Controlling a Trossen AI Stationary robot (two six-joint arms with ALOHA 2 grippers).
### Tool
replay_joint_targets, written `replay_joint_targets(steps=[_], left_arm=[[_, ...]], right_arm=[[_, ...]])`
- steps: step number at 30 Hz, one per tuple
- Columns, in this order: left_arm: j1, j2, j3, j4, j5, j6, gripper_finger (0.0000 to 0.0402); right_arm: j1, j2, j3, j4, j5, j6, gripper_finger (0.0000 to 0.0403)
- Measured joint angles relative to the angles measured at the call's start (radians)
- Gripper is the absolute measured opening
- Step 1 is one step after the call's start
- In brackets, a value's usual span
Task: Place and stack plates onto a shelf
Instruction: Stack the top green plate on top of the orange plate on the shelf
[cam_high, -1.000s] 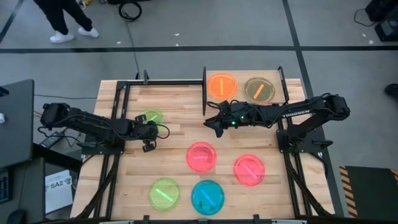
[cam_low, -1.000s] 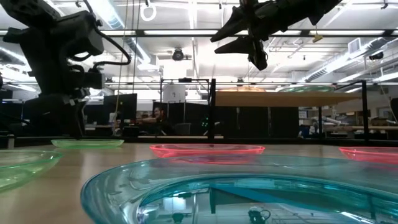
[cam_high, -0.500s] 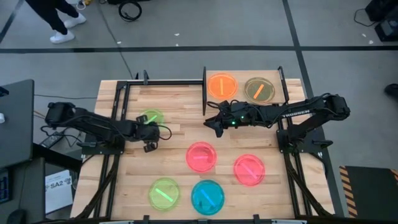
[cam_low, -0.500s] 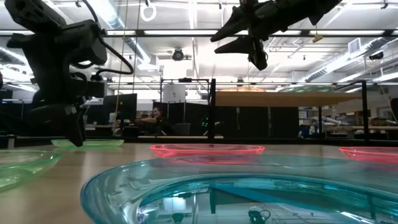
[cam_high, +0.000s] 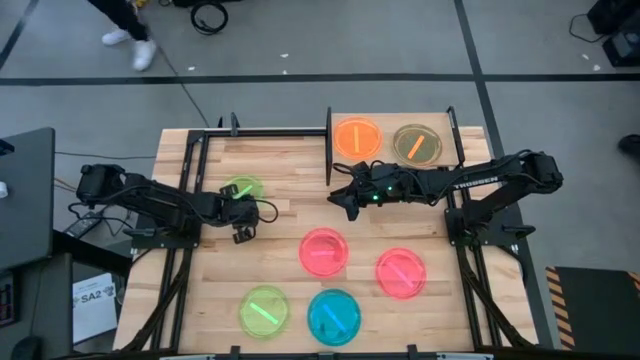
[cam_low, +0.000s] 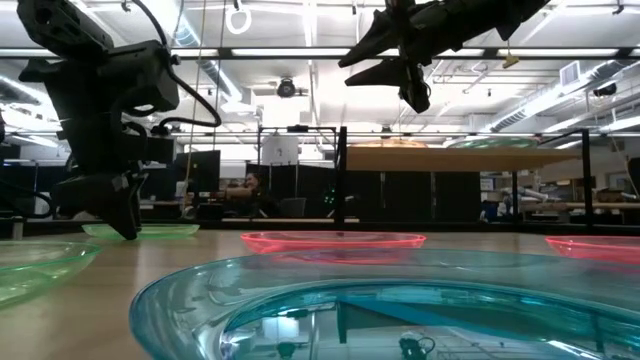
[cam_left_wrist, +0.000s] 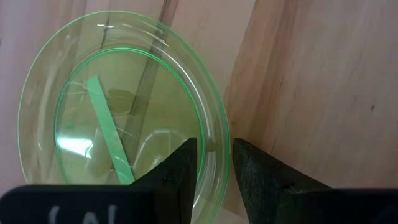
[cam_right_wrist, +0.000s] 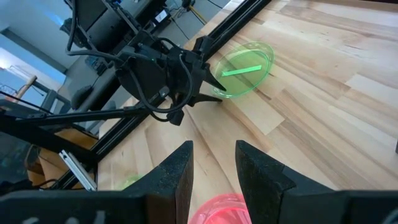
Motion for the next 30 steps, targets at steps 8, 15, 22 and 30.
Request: replay_joint_targets(steps=[8,15,22,30], left_arm=[[0.0,0.001,-0.001,0.006,0.014,0.0,0.0064],[0.001,0.003,-0.005,0.044,-0.004,0.0,0.0017],[0.002,0.004,-0.005,0.063,-0.007,0.0,0.0006],[0.001,0.0,0.0,0.063,0.004,0.0,0.0006]], right_arm=[[0.0,0.0,0.0,0.0,0.0,0.0,0.0125],[0.0,0.0,0.0,0.0,0.0,0.0,0.0125],[0.0,0.0,0.0,0.0,0.0,0.0,0.0125],[0.0,0.0,0.0,0.0,0.0,0.0,0.0125]])
